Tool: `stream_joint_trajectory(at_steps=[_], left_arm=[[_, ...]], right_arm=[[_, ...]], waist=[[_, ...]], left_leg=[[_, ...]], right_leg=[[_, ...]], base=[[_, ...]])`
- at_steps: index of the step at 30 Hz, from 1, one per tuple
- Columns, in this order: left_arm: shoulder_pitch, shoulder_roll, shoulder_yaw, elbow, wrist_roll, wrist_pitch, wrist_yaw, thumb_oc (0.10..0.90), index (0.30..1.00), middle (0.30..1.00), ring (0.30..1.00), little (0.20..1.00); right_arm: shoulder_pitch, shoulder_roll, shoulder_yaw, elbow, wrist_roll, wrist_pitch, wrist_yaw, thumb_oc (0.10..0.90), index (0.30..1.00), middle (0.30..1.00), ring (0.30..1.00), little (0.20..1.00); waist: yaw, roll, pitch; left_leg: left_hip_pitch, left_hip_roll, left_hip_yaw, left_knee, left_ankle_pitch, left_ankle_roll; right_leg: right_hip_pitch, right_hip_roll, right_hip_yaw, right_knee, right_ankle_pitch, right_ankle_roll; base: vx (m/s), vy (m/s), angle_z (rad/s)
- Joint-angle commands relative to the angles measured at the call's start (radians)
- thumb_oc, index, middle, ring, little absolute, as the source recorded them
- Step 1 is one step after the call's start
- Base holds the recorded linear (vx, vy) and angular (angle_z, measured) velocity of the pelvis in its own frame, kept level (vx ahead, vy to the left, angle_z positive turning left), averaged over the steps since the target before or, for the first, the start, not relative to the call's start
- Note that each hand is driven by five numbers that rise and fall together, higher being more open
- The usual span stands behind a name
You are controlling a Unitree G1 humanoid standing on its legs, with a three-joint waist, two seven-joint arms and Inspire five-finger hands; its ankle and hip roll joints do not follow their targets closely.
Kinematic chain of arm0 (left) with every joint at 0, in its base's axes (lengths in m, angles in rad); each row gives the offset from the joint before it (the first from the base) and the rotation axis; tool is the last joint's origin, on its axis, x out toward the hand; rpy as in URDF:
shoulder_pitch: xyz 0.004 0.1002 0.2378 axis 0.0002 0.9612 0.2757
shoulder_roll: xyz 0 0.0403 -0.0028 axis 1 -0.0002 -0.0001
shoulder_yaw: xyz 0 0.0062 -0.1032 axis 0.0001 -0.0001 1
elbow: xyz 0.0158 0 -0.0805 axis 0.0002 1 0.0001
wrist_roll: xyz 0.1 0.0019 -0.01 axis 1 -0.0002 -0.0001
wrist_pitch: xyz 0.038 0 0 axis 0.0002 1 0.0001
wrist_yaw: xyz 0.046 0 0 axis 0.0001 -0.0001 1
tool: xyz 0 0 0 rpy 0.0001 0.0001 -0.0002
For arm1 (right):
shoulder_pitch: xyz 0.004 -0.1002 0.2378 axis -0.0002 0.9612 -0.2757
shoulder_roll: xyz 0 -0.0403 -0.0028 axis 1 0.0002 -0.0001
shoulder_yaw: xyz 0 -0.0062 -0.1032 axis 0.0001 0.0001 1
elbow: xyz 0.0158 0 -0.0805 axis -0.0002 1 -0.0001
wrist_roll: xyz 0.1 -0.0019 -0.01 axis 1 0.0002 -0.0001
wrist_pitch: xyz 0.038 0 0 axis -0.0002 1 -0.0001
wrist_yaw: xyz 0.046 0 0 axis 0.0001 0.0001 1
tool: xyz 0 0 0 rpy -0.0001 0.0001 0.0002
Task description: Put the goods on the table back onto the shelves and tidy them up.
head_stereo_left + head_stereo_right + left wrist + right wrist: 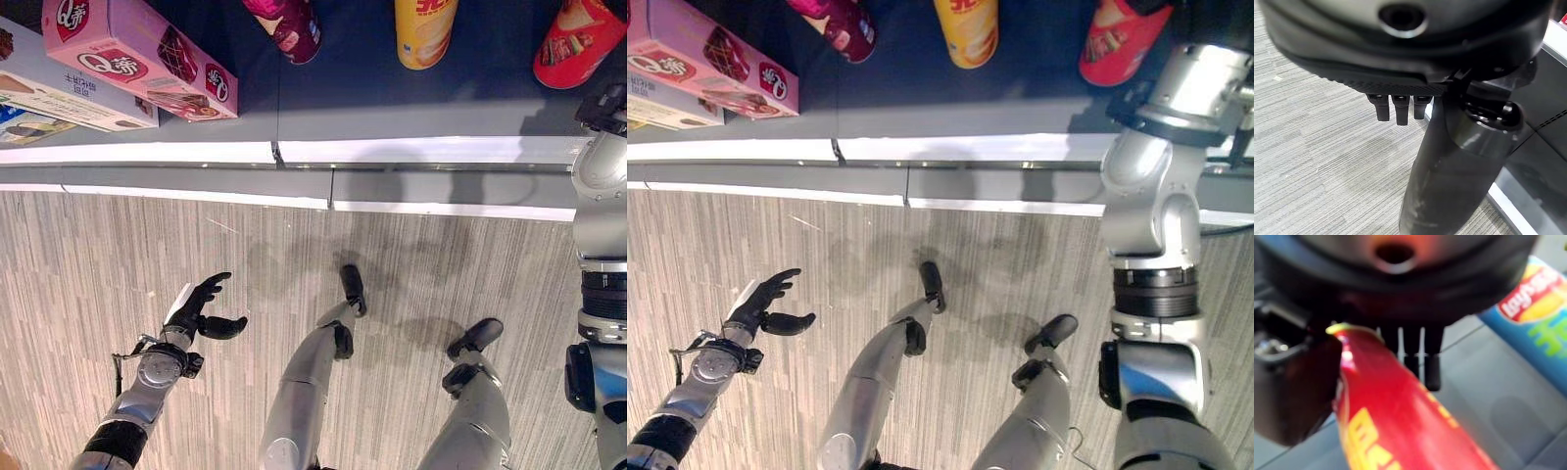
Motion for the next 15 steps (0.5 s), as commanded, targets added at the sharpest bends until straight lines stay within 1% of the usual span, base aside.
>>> stream_joint_trajectory(at_steps=[1, 8, 15], left_arm=[[0.040, 0.035, -0.051, 0.014, -0.031, -0.027, 0.029, 0.800, 0.900, 0.900, 0.900, 0.900], [0.047, 0.040, -0.047, -0.008, -0.040, -0.030, 0.032, 0.800, 0.900, 0.900, 0.900, 0.900], [0.046, 0.045, -0.043, -0.004, -0.042, -0.029, 0.033, 0.800, 0.900, 0.900, 0.900, 0.900]], right_arm=[[-0.100, -0.109, -0.004, -0.099, -0.014, -0.040, -0.086, 0.400, 0.300, 0.300, 0.300, 0.300], [-0.098, -0.100, -0.017, -0.100, -0.002, -0.037, -0.101, 0.400, 0.300, 0.300, 0.300, 0.300], [-0.103, -0.089, -0.020, -0.112, 0.012, -0.043, -0.104, 0.400, 0.300, 0.300, 0.300, 0.300]], waist=[[0.024, 0.065, -0.130], [0.027, 0.074, -0.122], [0.027, 0.073, -0.111]], left_leg=[[0.122, 0.108, -0.030, -0.060, -0.124, -0.159], [0.113, 0.103, -0.024, -0.063, -0.122, -0.158], [0.106, 0.101, -0.027, -0.064, -0.118, -0.158]], right_leg=[[-0.121, -0.028, 0.073, 0.033, 0.031, 0.079], [-0.140, -0.036, 0.078, 0.040, 0.037, 0.080], [-0.147, -0.036, 0.080, 0.036, 0.042, 0.081]], base=[[0.01, 0.036, 0.00], [0.00, 0.014, -0.03], [0.00, 0.000, -0.01]])
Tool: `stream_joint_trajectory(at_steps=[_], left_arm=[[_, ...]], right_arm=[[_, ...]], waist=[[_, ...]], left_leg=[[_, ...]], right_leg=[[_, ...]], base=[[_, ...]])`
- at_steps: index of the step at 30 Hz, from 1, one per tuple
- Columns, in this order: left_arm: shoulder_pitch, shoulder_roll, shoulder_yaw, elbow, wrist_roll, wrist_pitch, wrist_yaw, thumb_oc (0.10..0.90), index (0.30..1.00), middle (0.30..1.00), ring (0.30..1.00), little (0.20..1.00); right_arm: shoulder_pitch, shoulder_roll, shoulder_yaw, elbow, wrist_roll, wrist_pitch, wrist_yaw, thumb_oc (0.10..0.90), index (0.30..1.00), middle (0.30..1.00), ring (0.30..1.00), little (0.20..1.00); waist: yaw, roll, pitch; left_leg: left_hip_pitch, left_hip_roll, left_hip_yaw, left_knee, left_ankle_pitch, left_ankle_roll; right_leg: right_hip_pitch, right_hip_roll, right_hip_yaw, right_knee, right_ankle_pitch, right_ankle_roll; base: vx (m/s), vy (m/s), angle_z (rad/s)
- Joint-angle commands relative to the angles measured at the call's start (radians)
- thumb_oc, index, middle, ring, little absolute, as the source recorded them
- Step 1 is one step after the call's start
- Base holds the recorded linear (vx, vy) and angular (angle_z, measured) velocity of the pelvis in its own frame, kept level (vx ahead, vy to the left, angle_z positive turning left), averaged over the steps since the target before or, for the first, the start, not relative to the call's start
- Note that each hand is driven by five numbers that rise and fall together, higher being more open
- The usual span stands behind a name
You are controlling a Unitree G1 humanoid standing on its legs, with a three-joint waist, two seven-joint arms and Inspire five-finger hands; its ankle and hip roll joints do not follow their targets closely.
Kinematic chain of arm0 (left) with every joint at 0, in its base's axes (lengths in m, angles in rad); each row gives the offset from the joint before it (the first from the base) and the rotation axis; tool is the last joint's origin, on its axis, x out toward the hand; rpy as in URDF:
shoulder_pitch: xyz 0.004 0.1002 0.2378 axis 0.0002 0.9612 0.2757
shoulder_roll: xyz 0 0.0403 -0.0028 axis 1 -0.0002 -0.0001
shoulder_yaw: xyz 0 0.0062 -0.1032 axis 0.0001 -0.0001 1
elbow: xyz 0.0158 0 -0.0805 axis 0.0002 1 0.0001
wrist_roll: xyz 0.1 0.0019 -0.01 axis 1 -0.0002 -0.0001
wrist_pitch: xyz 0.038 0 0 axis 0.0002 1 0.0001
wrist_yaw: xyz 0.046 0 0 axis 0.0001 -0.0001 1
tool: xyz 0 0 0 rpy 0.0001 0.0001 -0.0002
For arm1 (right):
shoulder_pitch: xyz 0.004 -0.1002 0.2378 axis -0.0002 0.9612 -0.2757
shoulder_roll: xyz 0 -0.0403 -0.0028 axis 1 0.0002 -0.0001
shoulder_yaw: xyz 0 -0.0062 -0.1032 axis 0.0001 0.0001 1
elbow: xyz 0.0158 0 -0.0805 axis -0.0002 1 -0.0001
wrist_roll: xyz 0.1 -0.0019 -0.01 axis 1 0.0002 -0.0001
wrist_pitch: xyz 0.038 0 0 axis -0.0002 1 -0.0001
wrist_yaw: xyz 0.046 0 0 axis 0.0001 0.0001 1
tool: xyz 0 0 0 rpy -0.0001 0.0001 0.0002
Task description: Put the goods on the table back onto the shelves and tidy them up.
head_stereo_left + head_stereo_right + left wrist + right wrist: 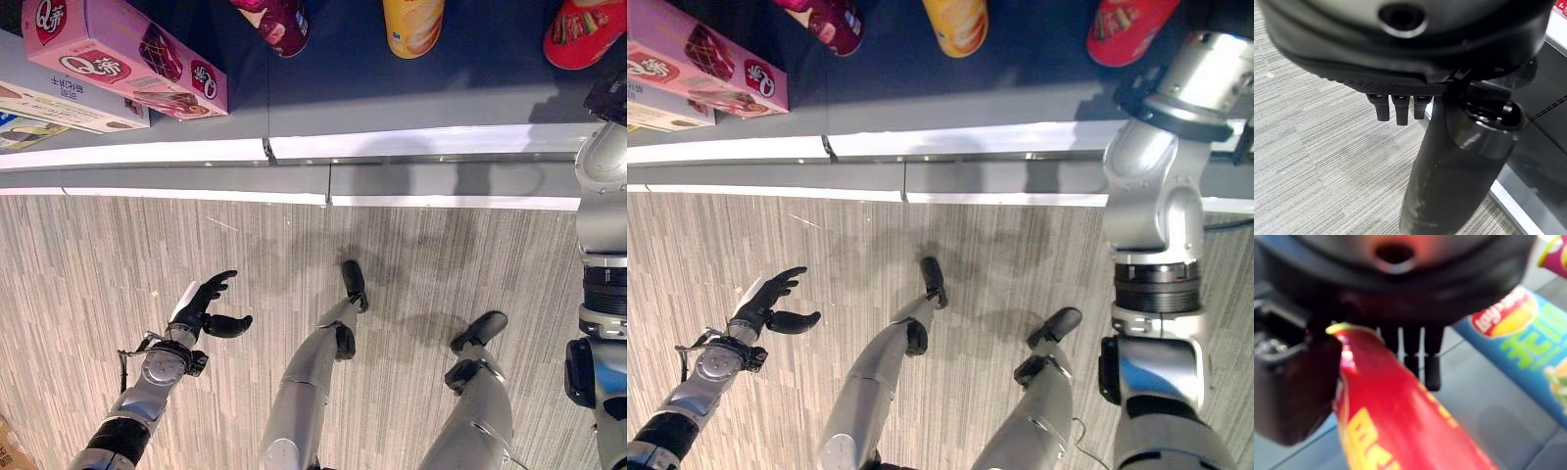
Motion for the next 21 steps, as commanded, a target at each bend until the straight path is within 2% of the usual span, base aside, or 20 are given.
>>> stream_joint_trajectory(at_steps=[1, 21], left_arm=[[0.056, 0.041, -0.011, 0.010, -0.031, -0.025, 0.035, 0.800, 0.900, 0.900, 0.900, 0.900], [0.037, 0.027, -0.020, 0.033, -0.029, -0.025, 0.049, 0.800, 0.900, 0.900, 0.900, 0.900]], right_arm=[[-0.077, -0.087, -0.015, -0.109, 0.003, -0.043, -0.059, 0.400, 0.300, 0.300, 0.300, 0.300], [-0.077, -0.049, 0.001, -0.102, 0.037, -0.053, -0.063, 0.400, 0.300, 0.300, 0.300, 0.300]], waist=[[0.026, 0.071, -0.107], [0.023, 0.063, -0.094]], left_leg=[[0.106, 0.110, -0.046, -0.023, -0.138, -0.154], [0.134, 0.106, -0.031, -0.040, -0.138, -0.160]], right_leg=[[-0.113, -0.030, 0.062, 0.036, 0.044, 0.081], [-0.096, -0.029, 0.068, 0.013, 0.060, 0.082]], base=[[0.00, 0.000, 0.00], [0.00, 0.000, 0.00]])
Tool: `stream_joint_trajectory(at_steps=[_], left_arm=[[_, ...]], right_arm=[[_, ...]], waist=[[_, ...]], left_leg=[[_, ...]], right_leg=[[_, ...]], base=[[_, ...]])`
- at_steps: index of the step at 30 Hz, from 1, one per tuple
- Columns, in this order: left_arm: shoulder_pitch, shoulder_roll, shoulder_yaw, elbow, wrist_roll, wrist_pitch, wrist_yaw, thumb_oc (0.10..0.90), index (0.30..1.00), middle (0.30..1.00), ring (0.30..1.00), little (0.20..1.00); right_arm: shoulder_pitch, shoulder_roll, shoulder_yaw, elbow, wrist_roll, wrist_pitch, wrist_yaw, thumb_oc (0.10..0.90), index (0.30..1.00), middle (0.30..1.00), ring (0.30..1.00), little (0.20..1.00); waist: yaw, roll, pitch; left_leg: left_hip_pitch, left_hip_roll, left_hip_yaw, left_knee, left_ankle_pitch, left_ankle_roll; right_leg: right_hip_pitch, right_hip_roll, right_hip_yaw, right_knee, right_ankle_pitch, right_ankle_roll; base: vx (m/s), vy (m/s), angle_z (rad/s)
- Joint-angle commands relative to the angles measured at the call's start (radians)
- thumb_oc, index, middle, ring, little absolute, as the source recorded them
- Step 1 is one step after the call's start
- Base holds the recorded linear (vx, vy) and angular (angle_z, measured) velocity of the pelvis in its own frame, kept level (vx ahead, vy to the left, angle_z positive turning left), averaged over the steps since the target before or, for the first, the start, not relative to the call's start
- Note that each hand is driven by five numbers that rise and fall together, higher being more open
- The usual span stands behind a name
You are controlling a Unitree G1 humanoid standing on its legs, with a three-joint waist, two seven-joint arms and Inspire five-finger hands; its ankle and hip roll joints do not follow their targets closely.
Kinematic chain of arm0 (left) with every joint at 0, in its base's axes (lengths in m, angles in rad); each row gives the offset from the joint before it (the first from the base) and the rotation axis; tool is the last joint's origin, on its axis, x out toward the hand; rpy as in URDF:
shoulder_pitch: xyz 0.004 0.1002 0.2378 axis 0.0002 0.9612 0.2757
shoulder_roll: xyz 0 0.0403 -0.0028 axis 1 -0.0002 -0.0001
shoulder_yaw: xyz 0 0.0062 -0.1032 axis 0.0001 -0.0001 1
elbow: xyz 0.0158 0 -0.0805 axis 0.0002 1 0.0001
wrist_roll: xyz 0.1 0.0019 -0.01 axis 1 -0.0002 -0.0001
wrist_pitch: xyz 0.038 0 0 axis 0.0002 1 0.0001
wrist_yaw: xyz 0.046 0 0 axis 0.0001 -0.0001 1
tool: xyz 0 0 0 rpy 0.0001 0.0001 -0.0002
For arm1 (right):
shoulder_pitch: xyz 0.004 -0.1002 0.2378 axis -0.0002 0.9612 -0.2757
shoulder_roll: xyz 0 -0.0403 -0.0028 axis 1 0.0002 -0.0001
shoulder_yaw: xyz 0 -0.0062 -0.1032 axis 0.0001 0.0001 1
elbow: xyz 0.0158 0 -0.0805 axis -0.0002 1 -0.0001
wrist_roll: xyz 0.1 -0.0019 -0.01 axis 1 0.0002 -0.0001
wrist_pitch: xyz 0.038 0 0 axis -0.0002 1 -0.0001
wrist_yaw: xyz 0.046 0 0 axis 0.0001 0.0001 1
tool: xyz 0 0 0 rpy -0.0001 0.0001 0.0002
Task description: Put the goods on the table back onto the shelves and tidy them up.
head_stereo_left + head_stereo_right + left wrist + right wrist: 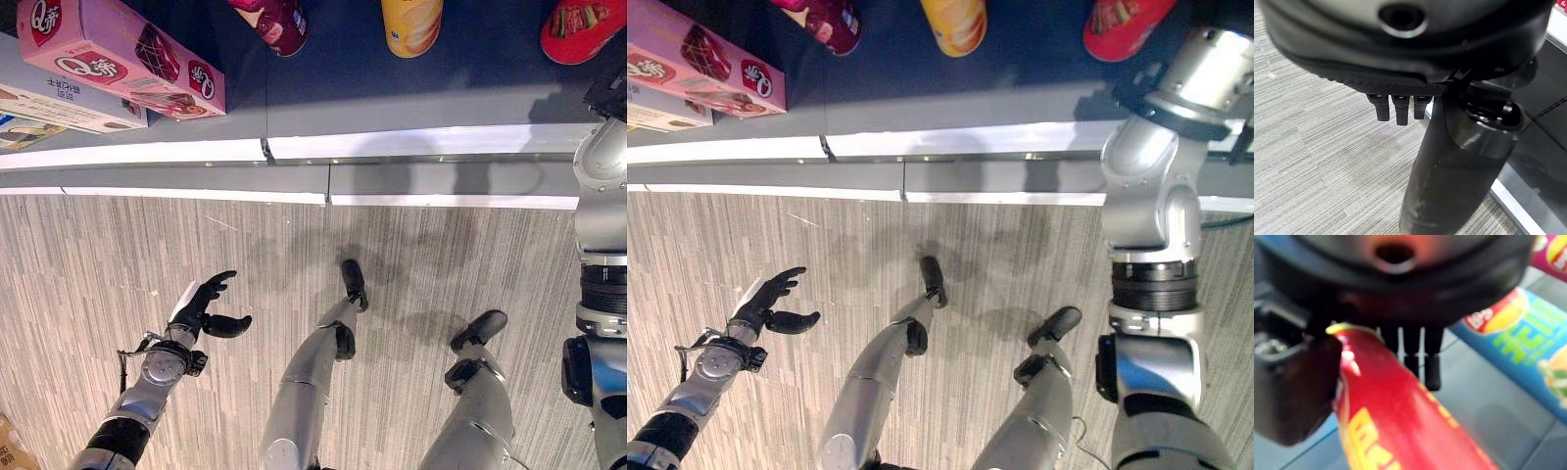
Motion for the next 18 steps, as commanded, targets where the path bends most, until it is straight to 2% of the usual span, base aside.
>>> stream_joint_trajectory(at_steps=[1, 9, 15, 16, 18], left_arm=[[0.037, 0.026, -0.020, 0.023, -0.027, -0.025, 0.047, 0.800, 0.900, 0.900, 0.900, 0.900], [0.027, 0.018, -0.022, 0.033, -0.027, -0.024, 0.051, 0.800, 0.900, 0.900, 0.900, 0.900], [0.020, 0.025, -0.033, 0.032, -0.020, -0.027, 0.057, 0.800, 0.900, 0.900, 0.900, 0.900], [-0.006, 0.067, 0.148, 0.063, -0.129, -0.016, 0.140, 0.800, 0.900, 0.900, 0.900, 0.900], [-0.008, 0.080, 0.146, 0.063, -0.123, -0.013, 0.136, 0.800, 0.900, 0.900, 0.900, 0.900]], right_arm=[[-0.070, -0.059, 0.003, -0.101, 0.001, -0.054, -0.042, 0.400, 0.300, 0.300, 0.300, 0.300], [-0.068, -0.043, -0.002, -0.098, 0.022, -0.067, -0.051, 0.400, 0.300, 0.300, 0.300, 0.300], [-0.076, -0.049, -0.009, -0.093, 0.035, -0.072, -0.071, 0.400, 0.300, 0.300, 0.300, 0.300], [0.196, -0.073, -0.101, -0.178, 0.276, -0.148, -0.007, 0.400, 0.300, 0.300, 0.300, 0.300], [0.176, -0.071, -0.095, -0.177, 0.267, -0.147, -0.009, 0.400, 0.300, 0.300, 0.300, 0.300]], waist=[[0.023, 0.062, -0.095], [0.024, 0.062, -0.097], [0.019, 0.046, -0.088], [-0.100, -0.148, 0.010], [-0.098, -0.147, 0.007]], left_leg=[[0.136, 0.106, -0.031, -0.032, -0.143, -0.161], [0.149, 0.105, -0.026, -0.039, -0.143, -0.164], [0.146, 0.108, -0.030, -0.048, -0.138, -0.168], [0.209, 0.205, -0.019, -0.071, -0.140, -0.279], [0.206, 0.205, -0.024, -0.065, -0.142, -0.277]], right_leg=[[-0.094, -0.028, 0.068, 0.014, 0.060, 0.081], [-0.079, -0.024, 0.071, -0.001, 0.067, 0.083], [-0.070, -0.017, 0.060, -0.019, 0.072, 0.085], [0.013, 0.046, 0.175, -0.234, 0.223, 0.100], [0.009, 0.045, 0.172, -0.228, 0.220, 0.100]], base=[[0.00, 0.000, 0.00], [0.00, 0.000, 0.00], [0.00, -0.014, 0.01], [-0.05, 0.007, 0.04], [-0.04, 0.008, 0.06]])
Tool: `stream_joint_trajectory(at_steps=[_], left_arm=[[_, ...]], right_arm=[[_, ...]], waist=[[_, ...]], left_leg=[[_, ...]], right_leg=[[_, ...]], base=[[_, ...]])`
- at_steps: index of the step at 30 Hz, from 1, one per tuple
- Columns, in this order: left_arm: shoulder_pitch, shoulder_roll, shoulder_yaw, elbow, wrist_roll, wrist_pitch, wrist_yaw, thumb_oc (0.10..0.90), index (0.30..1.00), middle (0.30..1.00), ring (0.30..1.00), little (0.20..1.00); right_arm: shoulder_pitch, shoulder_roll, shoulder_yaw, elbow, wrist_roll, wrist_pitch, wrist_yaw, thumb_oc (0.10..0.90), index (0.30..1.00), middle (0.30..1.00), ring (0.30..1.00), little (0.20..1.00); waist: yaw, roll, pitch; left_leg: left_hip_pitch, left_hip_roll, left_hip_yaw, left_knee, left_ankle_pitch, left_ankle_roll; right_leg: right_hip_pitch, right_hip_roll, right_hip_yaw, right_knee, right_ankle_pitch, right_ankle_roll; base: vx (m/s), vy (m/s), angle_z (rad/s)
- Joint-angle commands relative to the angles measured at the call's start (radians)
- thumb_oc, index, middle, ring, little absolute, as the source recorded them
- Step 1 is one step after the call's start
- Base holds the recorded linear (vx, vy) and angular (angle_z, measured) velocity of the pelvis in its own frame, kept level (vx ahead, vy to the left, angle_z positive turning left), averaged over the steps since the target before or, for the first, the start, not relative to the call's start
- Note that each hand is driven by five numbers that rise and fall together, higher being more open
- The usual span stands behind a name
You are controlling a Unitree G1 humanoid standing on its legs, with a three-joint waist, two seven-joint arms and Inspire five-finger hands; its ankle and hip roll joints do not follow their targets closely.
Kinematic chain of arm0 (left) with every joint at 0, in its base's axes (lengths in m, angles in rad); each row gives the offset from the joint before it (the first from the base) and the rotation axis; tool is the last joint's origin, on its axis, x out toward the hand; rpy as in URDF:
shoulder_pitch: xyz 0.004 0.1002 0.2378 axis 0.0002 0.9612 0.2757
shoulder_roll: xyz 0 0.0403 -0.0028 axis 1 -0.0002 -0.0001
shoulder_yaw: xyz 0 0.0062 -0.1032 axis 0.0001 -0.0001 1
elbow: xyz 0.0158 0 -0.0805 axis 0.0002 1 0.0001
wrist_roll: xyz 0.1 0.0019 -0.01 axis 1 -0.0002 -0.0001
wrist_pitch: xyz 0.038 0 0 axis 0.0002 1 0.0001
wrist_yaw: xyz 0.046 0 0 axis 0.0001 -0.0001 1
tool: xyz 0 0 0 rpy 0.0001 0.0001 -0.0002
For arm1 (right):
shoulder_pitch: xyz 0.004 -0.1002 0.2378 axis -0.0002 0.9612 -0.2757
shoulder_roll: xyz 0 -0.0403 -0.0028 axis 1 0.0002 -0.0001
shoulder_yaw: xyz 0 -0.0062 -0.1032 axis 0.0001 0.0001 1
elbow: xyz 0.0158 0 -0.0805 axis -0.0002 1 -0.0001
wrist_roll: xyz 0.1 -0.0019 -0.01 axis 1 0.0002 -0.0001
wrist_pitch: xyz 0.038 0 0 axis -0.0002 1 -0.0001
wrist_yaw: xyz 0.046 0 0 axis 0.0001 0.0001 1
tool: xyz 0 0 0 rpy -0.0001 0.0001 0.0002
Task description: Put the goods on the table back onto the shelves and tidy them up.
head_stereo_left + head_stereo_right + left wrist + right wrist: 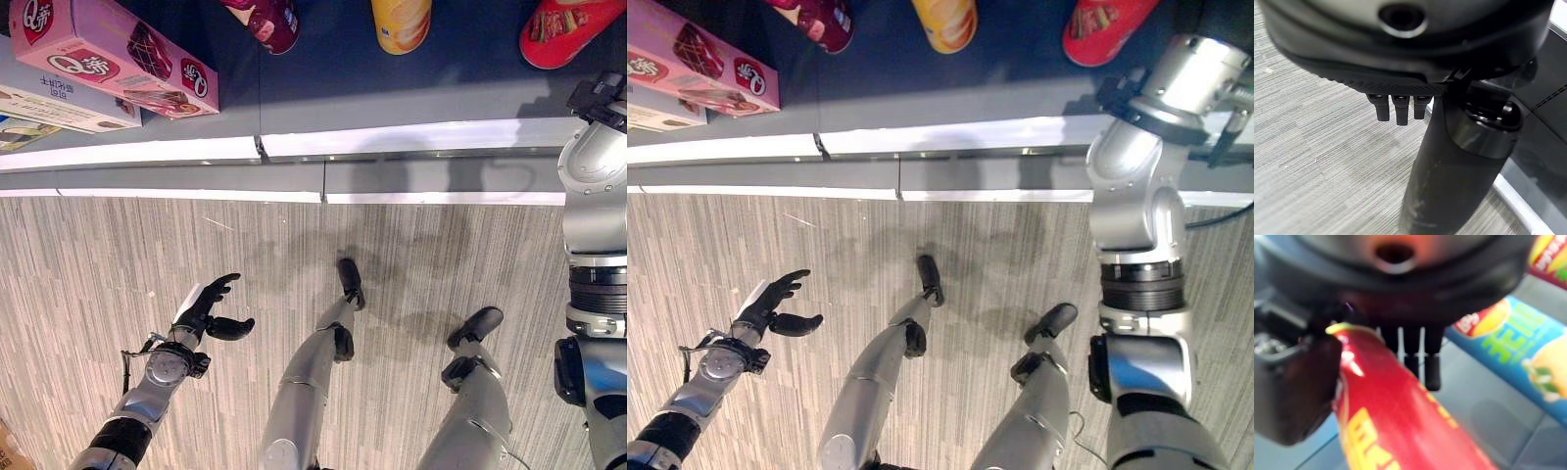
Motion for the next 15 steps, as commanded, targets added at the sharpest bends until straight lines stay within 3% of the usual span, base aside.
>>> stream_joint_trajectory(at_steps=[1, 15], left_arm=[[-0.006, 0.090, 0.156, 0.061, -0.063, -0.011, 0.089, 0.800, 0.900, 0.900, 0.900, 0.900], [-0.001, 0.115, 0.165, 0.066, -0.051, -0.010, 0.073, 0.800, 0.900, 0.900, 0.900, 0.900]], right_arm=[[0.110, -0.063, -0.098, -0.122, 0.081, -0.084, -0.007, 0.400, 0.300, 0.300, 0.300, 0.300], [0.039, -0.088, -0.069, -0.104, 0.062, -0.086, 0.006, 0.400, 0.300, 0.300, 0.300, 0.300]], waist=[[-0.071, -0.140, 0.008], [-0.062, -0.143, -0.010]], left_leg=[[0.196, 0.203, -0.012, 0.014, -0.190, -0.261], [0.186, 0.225, -0.022, 0.022, -0.182, -0.257]], right_leg=[[0.005, 0.000, 0.123, -0.173, 0.216, 0.094], [-0.010, 0.013, 0.114, -0.162, 0.191, 0.094]], base=[[-0.04, 0.004, 0.04], [-0.02, -0.003, -0.07]])
